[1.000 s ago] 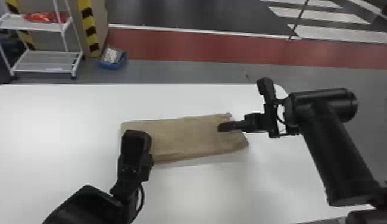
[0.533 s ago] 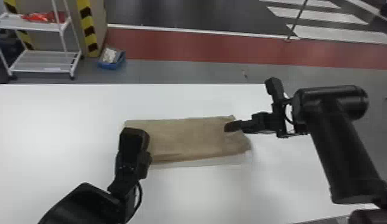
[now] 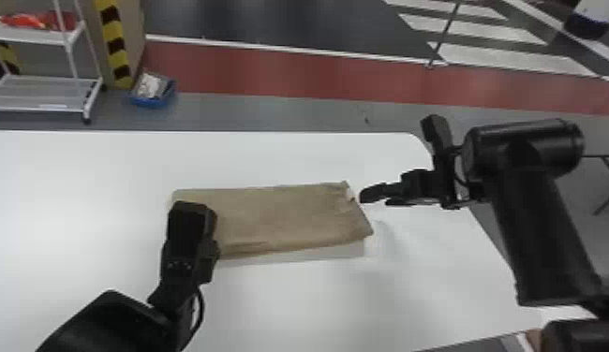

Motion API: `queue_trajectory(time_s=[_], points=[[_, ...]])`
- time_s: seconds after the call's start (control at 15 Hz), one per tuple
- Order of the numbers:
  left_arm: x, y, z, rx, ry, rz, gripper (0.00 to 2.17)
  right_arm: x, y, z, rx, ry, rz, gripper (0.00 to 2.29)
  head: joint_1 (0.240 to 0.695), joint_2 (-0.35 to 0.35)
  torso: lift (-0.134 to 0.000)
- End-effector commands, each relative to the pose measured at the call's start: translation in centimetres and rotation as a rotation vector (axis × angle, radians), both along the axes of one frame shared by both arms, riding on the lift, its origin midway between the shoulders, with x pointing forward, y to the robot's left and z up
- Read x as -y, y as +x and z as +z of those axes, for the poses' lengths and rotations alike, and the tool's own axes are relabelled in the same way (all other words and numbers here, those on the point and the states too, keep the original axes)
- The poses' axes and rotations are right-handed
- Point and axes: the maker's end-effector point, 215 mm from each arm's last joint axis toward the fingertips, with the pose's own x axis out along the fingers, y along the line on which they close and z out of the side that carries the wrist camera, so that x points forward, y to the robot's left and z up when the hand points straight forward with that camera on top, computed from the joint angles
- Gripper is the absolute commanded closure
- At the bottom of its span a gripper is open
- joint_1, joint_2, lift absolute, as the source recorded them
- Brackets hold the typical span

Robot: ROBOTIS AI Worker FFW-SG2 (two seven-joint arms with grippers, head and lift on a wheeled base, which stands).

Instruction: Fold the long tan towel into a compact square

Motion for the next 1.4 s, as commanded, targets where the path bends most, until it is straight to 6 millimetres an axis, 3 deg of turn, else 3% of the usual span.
queue_trajectory(time_s=[0.0, 0.27, 0.53, 0.67, 0.87, 1.07, 1.33], points=[[0.1, -0.1, -0.1, -0.003, 0.004, -0.003, 2.14, -0.7, 0.1, -0.5, -0.018, -0.06, 0.038, 0.23, 0.695, -0.241, -0.125], [0.2, -0.4, -0.8, -0.025, 0.023, -0.01, 2.14, -4.2, 0.2, -2.0, -0.049, -0.091, 0.098, 0.23, 0.695, -0.231, -0.125], [-0.1, -0.5, -0.9, -0.03, 0.025, -0.005, 2.14, -5.8, 0.2, -2.6, -0.069, -0.124, 0.129, 0.23, 0.695, -0.2, -0.125], [-0.1, -0.6, -1.0, -0.03, 0.027, -0.006, 2.14, -5.5, 0.2, -2.8, -0.073, -0.144, 0.124, 0.25, 0.695, -0.192, -0.125], [-0.1, -0.6, -1.3, -0.036, 0.029, -0.008, 2.14, -5.5, -0.1, -3.2, -0.086, -0.14, 0.125, 0.64, 0.695, -0.19, -0.125], [0.0, -0.7, -1.4, -0.037, 0.027, -0.01, 2.14, -6.2, -0.1, -3.3, -0.081, -0.113, 0.133, 1.38, 0.695, -0.191, -0.125], [-0.1, -1.1, -2.1, -0.057, 0.038, -0.012, 2.14, -7.6, 0.4, -2.1, -0.053, -0.024, 0.138, 1.63, 0.695, -0.181, -0.125]])
